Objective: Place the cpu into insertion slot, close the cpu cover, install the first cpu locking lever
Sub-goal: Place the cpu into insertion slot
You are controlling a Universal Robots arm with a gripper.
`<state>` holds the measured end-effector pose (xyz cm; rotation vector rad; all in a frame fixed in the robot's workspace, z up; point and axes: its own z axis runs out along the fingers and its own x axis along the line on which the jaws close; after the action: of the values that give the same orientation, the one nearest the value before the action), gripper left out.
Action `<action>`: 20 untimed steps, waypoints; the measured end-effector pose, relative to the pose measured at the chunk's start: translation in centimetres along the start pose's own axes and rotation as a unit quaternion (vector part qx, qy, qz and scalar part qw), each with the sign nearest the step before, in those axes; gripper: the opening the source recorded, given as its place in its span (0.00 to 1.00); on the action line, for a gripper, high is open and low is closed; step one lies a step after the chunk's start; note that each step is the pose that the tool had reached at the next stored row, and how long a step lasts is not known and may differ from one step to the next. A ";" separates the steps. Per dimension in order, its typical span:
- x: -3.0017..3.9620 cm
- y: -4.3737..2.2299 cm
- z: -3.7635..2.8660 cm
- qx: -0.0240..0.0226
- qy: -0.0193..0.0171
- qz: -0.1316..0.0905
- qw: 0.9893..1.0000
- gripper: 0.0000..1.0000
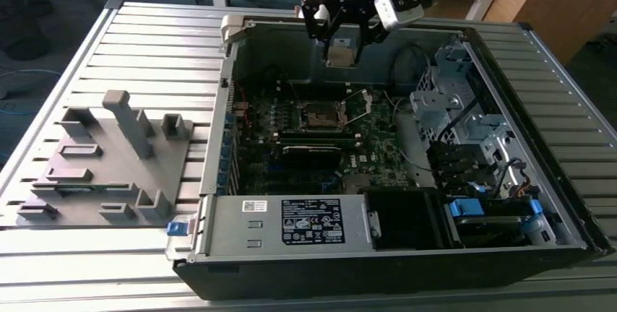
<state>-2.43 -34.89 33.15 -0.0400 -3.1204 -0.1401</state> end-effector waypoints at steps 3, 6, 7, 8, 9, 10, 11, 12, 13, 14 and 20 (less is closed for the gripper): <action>0.01 -0.01 0.11 0.000 0.000 0.000 1.000 0.54; 0.05 -0.03 0.30 0.000 -0.001 0.000 1.000 0.54; 0.07 -0.03 0.34 0.000 -0.001 0.000 1.000 0.54; 0.07 -0.03 0.34 0.000 -0.001 0.000 1.000 0.54; 0.07 -0.03 0.34 0.000 -0.001 0.000 1.000 0.54; 0.07 -0.04 0.42 0.000 -0.001 0.000 1.000 0.54; 0.07 -0.05 0.49 0.000 -0.001 0.000 1.000 0.54; 0.07 -0.05 0.49 0.000 -0.001 0.000 1.000 0.54; 0.07 -0.05 0.49 0.000 -0.001 0.000 1.000 0.54; 0.07 -0.05 0.49 0.000 -0.001 0.000 1.000 0.54; 0.07 -0.07 0.66 0.000 -0.001 0.000 1.000 0.54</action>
<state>-2.51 -34.89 32.49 -0.0399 -3.1218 -0.1403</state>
